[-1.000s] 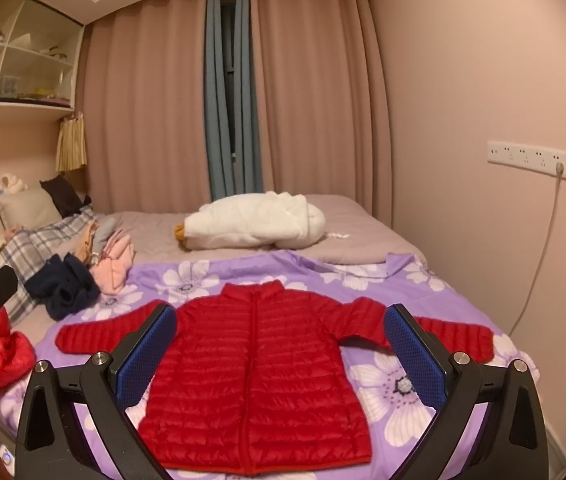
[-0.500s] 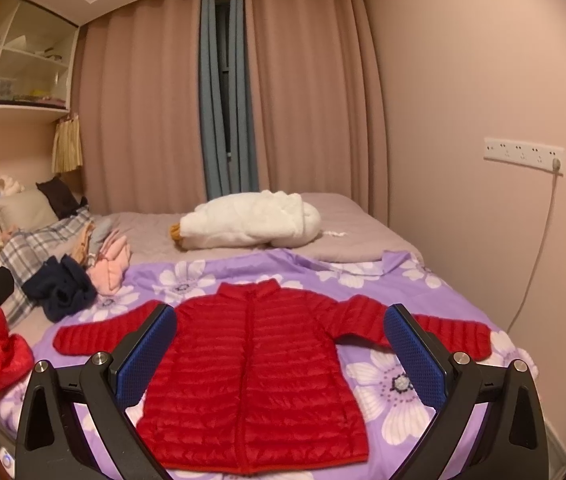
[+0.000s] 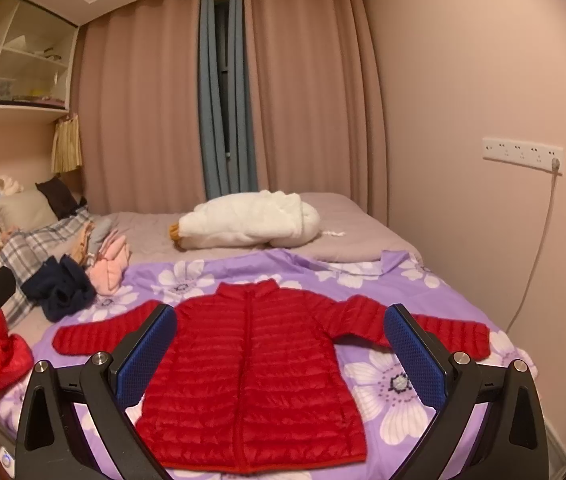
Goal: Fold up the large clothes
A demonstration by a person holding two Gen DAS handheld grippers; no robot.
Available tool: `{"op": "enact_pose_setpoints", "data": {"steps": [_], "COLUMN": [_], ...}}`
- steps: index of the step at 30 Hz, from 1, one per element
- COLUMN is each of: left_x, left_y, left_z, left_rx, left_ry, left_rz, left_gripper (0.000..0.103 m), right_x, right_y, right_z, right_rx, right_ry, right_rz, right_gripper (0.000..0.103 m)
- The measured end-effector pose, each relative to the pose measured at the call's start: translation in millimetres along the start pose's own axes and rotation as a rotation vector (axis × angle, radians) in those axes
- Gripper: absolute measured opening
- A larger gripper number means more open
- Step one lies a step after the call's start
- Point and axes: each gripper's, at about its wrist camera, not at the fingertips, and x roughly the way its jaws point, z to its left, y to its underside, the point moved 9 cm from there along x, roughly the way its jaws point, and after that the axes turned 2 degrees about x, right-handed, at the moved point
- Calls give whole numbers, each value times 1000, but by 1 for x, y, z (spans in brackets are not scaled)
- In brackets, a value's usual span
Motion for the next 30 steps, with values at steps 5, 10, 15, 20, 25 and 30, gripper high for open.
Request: {"op": "enact_pose_setpoints", "data": {"steps": [5,10,15,20,25,30], "left_x": [0,0,0,-1,0,-1], "left_y": [-1,-1,0,0,1,2], "left_z": [-3,-3,-3,-3,-2,-1], "left_rx": [3,7,7,8,8,6], "left_ry": [4,-1,-2,-2,-1,-3], "left_rz": [-4,2,0,1,2,1], "left_gripper": [103,103,103,103,103,103], "right_x": [0,0,0,1,1,2], "right_y": [0,0,1,2,2,2], "right_z": [-1,-2,-2,-2,-2,-2], "right_rx": [1,-1,-2,-3,-2,-3], "right_ry": [-1,2,-2,4,4,1], "right_rz": [2,4,5,12,15,12], "right_gripper": [102,102,102,102,102,102]}}
